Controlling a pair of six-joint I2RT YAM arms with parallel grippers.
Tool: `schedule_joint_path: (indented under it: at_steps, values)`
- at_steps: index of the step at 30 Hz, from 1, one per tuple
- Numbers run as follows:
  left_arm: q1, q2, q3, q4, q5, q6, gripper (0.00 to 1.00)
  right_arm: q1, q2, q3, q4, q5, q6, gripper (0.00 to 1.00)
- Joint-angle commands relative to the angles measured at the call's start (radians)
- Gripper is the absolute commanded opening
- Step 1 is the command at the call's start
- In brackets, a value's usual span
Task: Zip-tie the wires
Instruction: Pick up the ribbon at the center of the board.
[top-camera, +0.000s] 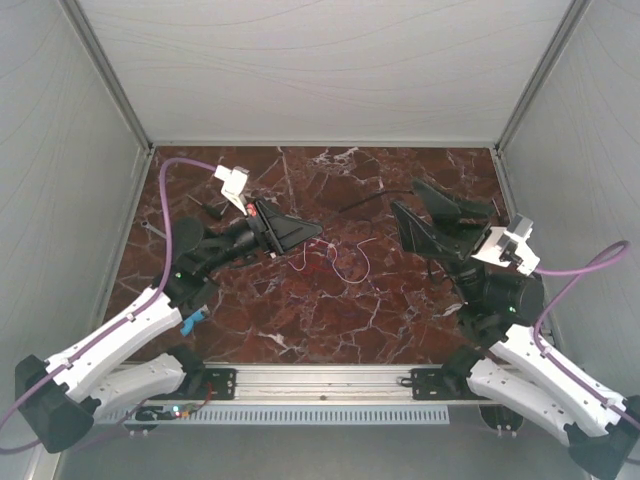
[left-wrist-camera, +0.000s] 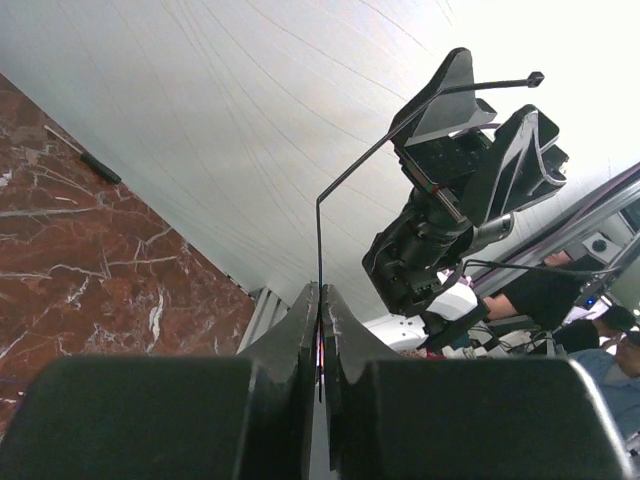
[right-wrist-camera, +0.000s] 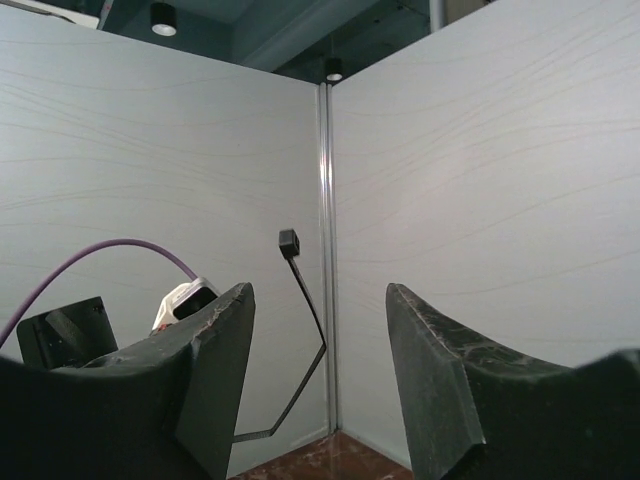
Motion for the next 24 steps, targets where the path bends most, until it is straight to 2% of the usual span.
schedule_joint_path:
  at_steps: [1,7,15,24]
  values:
    - [0.002,-0.027,0.025,0.067,0.034,-0.009,0.00,-0.007,0.019,0.047,0.059,-0.042,-0.047,0.50]
    - [0.002,-0.030,0.028,0.066,0.040,-0.009,0.00,-0.009,0.044,0.084,0.033,-0.091,-0.050,0.34]
    - [0.002,-0.034,0.020,0.072,0.034,-0.012,0.00,-0.009,0.052,0.097,0.025,-0.101,-0.053,0.02]
    - [0.001,-0.019,0.003,0.107,0.044,-0.037,0.00,-0.010,0.071,0.108,0.028,-0.104,-0.057,0.00]
